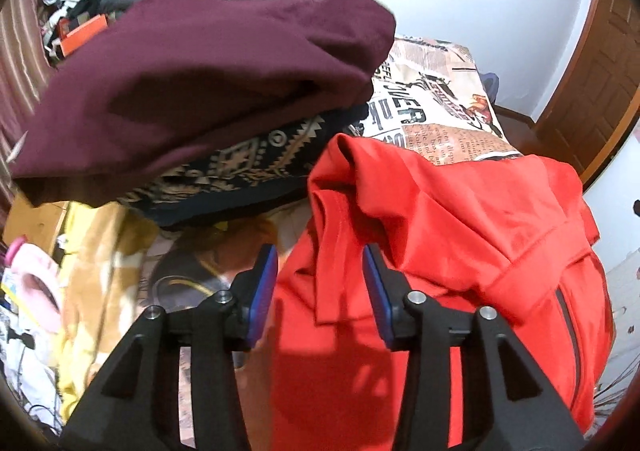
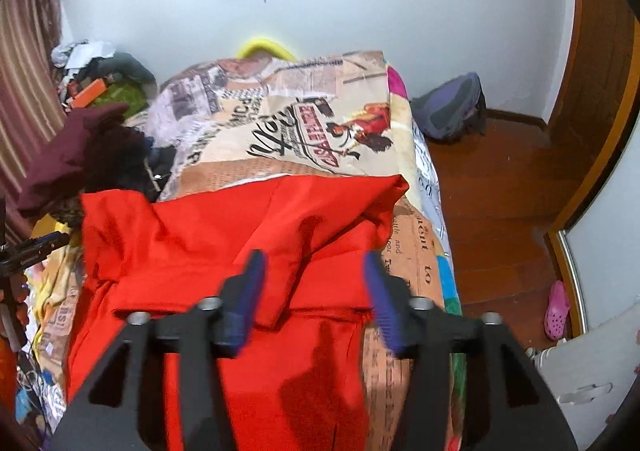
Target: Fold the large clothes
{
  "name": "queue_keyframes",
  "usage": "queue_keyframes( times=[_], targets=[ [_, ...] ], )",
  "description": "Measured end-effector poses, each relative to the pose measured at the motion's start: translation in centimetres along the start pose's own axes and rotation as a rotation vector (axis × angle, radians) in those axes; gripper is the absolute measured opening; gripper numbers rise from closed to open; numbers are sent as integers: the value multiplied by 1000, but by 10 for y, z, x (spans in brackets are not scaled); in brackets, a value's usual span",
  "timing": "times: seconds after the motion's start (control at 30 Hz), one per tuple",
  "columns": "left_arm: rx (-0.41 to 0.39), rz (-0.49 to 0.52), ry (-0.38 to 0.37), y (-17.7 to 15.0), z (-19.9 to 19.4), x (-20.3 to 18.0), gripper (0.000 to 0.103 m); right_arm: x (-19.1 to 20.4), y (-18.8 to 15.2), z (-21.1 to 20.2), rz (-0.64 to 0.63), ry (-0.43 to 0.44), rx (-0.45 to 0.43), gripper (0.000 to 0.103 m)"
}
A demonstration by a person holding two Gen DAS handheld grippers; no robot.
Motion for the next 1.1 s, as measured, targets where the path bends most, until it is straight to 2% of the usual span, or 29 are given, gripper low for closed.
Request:
queue_keyframes(
  times=[0.23, 0.53, 0.73, 0.87, 0.97, 1.07, 1.1],
  targets=[
    [-4, 20, -4, -22, -38, 10, 50, 3, -23, -31, 21, 15, 5, 54],
    [106, 28, -16, -84, -46, 20, 55, 2, -74, -40, 16, -26, 94, 54],
    [247, -62, -68, -143, -32, 30, 55, 0, -121, -39, 42, -49, 173, 54],
    [311, -111, -111, -176, -24, 24, 55, -6, -153, -34, 100, -52, 242, 54],
    [323, -170, -142, -189, -20, 18, 55, -11, -174, -29, 149, -50, 293, 54],
    [319, -281, -181, -195, -17, 20, 55, -11, -179, -28, 158, -46, 272, 55],
    [325, -328, -204, -197, -16, 21, 55, -10, -180, -28, 156, -42, 269, 59]
  ],
)
Point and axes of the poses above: each gripper's, at about its wrist camera, not at the fingertips, and z roughly the way its jaws point, x to its left, y to its top, the point moved 9 cm from there along z, roughly the way its jaws point, and after that the axes turned 7 degrees about -x, right-handed, at the moved point
